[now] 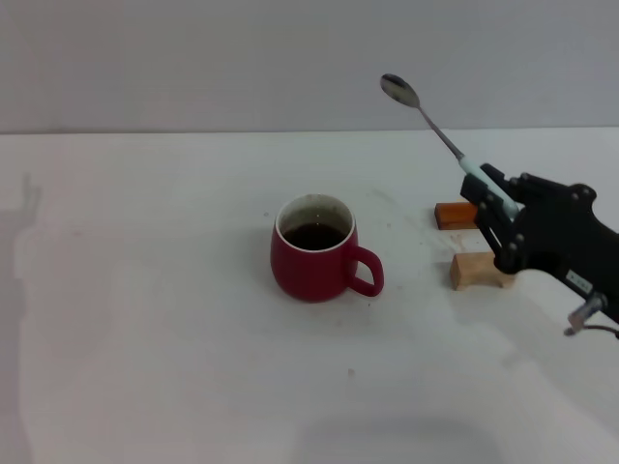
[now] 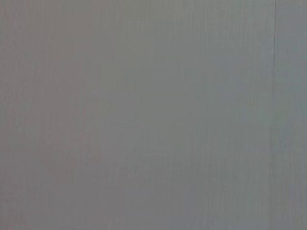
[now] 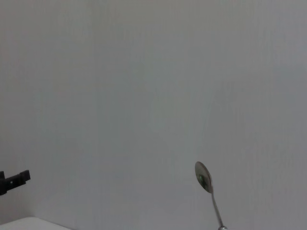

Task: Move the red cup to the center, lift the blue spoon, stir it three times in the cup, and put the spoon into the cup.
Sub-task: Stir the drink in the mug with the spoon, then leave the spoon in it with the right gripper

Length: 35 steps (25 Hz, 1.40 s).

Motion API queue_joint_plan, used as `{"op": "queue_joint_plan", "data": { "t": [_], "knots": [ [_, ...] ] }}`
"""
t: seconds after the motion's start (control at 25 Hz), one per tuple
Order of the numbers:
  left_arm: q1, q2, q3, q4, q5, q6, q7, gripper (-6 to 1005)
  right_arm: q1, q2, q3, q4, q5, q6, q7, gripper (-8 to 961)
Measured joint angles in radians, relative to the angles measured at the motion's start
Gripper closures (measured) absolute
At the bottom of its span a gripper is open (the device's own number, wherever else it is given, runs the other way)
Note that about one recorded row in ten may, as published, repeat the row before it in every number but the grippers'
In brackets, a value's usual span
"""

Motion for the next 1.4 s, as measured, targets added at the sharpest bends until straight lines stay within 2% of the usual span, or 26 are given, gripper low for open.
{"op": "queue_joint_plan", "data": {
  "t": [0.28, 0.36, 0.4, 0.44, 0.48, 0.56, 0.6, 0.64, 0.68, 0.72, 0.76, 0.8, 0.92, 1.0, 1.04, 1.08, 1.12, 1.16, 1.2, 1.24, 1.28, 1.32, 1.36, 1.4],
  "knots": [
    [0.000, 0.000, 0.000, -0.004, 0.000, 0.000, 0.000, 138, -0.010, 0.011, 0.067, 0.127, -0.048, 0.187, 0.037, 791],
    [0.000, -0.001, 0.000, -0.004, 0.000, 0.000, 0.000, 138, -0.006, 0.022, 0.091, 0.178, -0.049, 0.283, 0.036, 790],
    [0.000, -0.001, 0.000, -0.004, 0.000, 0.000, 0.000, 138, -0.006, 0.022, 0.091, 0.178, -0.049, 0.283, 0.036, 790],
    [0.000, -0.001, 0.000, -0.004, 0.000, 0.000, 0.000, 138, -0.004, 0.033, 0.109, 0.205, -0.049, 0.344, 0.032, 790],
    [0.000, -0.001, 0.000, -0.004, 0.000, 0.000, 0.000, 138, -0.004, 0.033, 0.109, 0.205, -0.049, 0.344, 0.032, 789],
    [0.000, -0.001, 0.000, -0.005, 0.000, 0.000, 0.000, 138, 0.001, 0.049, 0.127, 0.231, -0.049, 0.402, 0.031, 789],
    [0.000, -0.001, 0.000, -0.005, 0.000, 0.000, 0.000, 138, 0.001, 0.049, 0.127, 0.231, -0.049, 0.402, 0.031, 789],
    [0.000, -0.001, 0.000, -0.006, 0.000, 0.000, 0.000, 138, 0.008, 0.063, 0.137, 0.246, -0.050, 0.443, 0.030, 789],
    [0.000, -0.001, 0.000, -0.006, 0.000, 0.000, 0.000, 138, 0.008, 0.063, 0.137, 0.246, -0.050, 0.443, 0.030, 788],
    [0.000, -0.001, 0.000, -0.006, 0.000, 0.000, 0.000, 138, 0.011, 0.071, 0.143, 0.254, -0.050, 0.467, 0.029, 788],
    [0.000, -0.001, 0.000, -0.006, 0.000, 0.000, 0.000, 138, 0.017, 0.089, 0.153, 0.265, -0.050, 0.507, 0.022, 788],
    [0.000, -0.001, 0.000, -0.006, 0.000, 0.000, 0.000, 138, 0.017, 0.089, 0.153, 0.265, -0.050, 0.507, 0.022, 788],
    [0.000, -0.001, 0.000, -0.006, 0.000, 0.000, 0.000, 138, 0.025, 0.118, 0.164, 0.282, -0.050, 0.564, -0.006, 787],
    [-0.001, -0.001, 0.000, -0.005, 0.000, 0.000, 0.000, 138, 0.030, 0.164, 0.178, 0.320, -0.050, 0.642, -0.069, 786],
    [-0.001, -0.001, 0.000, -0.005, 0.000, 0.000, 0.000, 138, 0.030, 0.164, 0.178, 0.320, -0.050, 0.642, -0.069, 786],
    [-0.001, -0.001, 0.000, -0.003, 0.000, 0.000, 0.000, 138, 0.030, 0.177, 0.183, 0.331, -0.050, 0.664, -0.086, 786],
    [-0.001, -0.001, 0.000, -0.003, 0.000, 0.000, 0.000, 138, 0.030, 0.177, 0.183, 0.331, -0.050, 0.664, -0.086, 786],
    [-0.001, -0.001, 0.000, -0.002, 0.000, 0.000, 0.000, 138, 0.031, 0.206, 0.201, 0.350, -0.050, 0.708, -0.121, 785],
    [-0.001, -0.001, 0.000, -0.002, 0.000, 0.000, 0.000, 138, 0.031, 0.206, 0.201, 0.350, -0.050, 0.708, -0.121, 785],
    [-0.001, -0.001, 0.000, -0.001, 0.000, 0.000, 0.000, 138, 0.031, 0.232, 0.218, 0.368, -0.050, 0.748, -0.157, 785],
    [-0.001, -0.001, 0.000, 0.000, 0.000, 0.000, 0.000, 138, 0.031, 0.232, 0.218, 0.368, -0.050, 0.748, -0.157, 785],
    [-0.001, -0.001, 0.000, 0.000, 0.000, 0.000, 0.000, 138, 0.031, 0.250, 0.227, 0.379, -0.050, 0.771, -0.181, 784],
    [-0.002, -0.001, 0.000, 0.000, 0.000, 0.000, 0.000, 138, 0.031, 0.279, 0.242, 0.394, -0.050, 0.807, -0.218, 784],
    [-0.002, -0.001, 0.000, 0.000, 0.000, 0.000, 0.000, 138, 0.031, 0.279, 0.242, 0.394, -0.050, 0.807, -0.218, 784]
  ]
}}
